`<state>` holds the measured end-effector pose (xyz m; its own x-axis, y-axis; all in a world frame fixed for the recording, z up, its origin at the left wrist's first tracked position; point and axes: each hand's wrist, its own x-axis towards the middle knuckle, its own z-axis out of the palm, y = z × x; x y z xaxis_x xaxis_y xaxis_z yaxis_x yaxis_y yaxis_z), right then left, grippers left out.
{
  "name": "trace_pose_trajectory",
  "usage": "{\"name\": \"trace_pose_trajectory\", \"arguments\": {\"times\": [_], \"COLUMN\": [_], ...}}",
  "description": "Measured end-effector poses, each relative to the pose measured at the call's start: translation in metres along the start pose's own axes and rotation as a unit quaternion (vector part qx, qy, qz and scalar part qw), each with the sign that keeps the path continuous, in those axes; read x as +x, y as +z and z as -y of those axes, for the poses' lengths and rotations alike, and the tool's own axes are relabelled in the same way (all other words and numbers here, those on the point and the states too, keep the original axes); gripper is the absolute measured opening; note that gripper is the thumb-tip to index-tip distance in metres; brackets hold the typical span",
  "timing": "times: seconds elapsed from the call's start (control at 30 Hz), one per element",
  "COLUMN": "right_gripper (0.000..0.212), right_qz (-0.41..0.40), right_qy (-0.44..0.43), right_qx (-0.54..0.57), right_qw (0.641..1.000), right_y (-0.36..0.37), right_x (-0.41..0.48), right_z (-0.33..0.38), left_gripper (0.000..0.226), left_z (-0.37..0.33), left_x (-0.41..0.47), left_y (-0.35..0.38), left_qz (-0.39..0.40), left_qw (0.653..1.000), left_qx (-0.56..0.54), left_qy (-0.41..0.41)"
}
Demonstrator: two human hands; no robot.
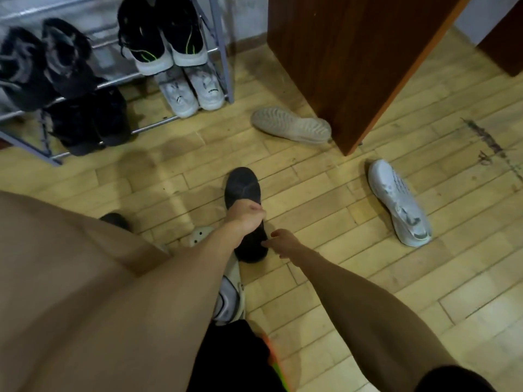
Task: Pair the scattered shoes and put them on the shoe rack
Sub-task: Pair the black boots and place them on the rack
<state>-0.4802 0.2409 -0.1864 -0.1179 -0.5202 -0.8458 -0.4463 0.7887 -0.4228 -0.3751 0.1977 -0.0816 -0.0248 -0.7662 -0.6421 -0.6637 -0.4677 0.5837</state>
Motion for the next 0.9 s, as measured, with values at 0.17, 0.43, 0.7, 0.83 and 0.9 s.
{"name": "trace_pose_trajectory", "arguments": {"times": [0.17,0.43,0.7,0.83,0.9], "right_gripper": [0.059,0.062,0.054,0.036,0.039], "right_qz": [0.027,-0.13,-0.267,-0.192,-0.22], "right_qy": [0.052,-0.06,-0.138,-0.144,-0.14], "right_qx": [0.101,-0.049,-0.249,-0.188,-0.164], "right_qw": [0.993,0.988,0.921,0.952,0.952], "right_y": [0.019,-0.04,-0.055,-0.053,-0.059], "right_x": [0.014,0.006,-0.007,-0.005,-0.002], "right_z": [0.014,0.028,0.004,-0.01,-0.008], "left_gripper": [0.031,0.03,0.027,0.027,0.028], "left_z": [-0.001,0.002,-0.003,0.005,0.011], "left_x": [0.011,0.014,0.002,-0.003,-0.003], "left_y": [-0.009,-0.013,0.0,0.004,0.003], "left_qz": [-0.03,-0.041,-0.025,-0.036,-0.032], "left_qw": [0.999,0.997,0.999,0.999,0.999], "left_qx": [-0.02,-0.056,-0.039,0.022,0.029], "left_qy": [-0.01,-0.021,0.018,0.029,0.013]}}
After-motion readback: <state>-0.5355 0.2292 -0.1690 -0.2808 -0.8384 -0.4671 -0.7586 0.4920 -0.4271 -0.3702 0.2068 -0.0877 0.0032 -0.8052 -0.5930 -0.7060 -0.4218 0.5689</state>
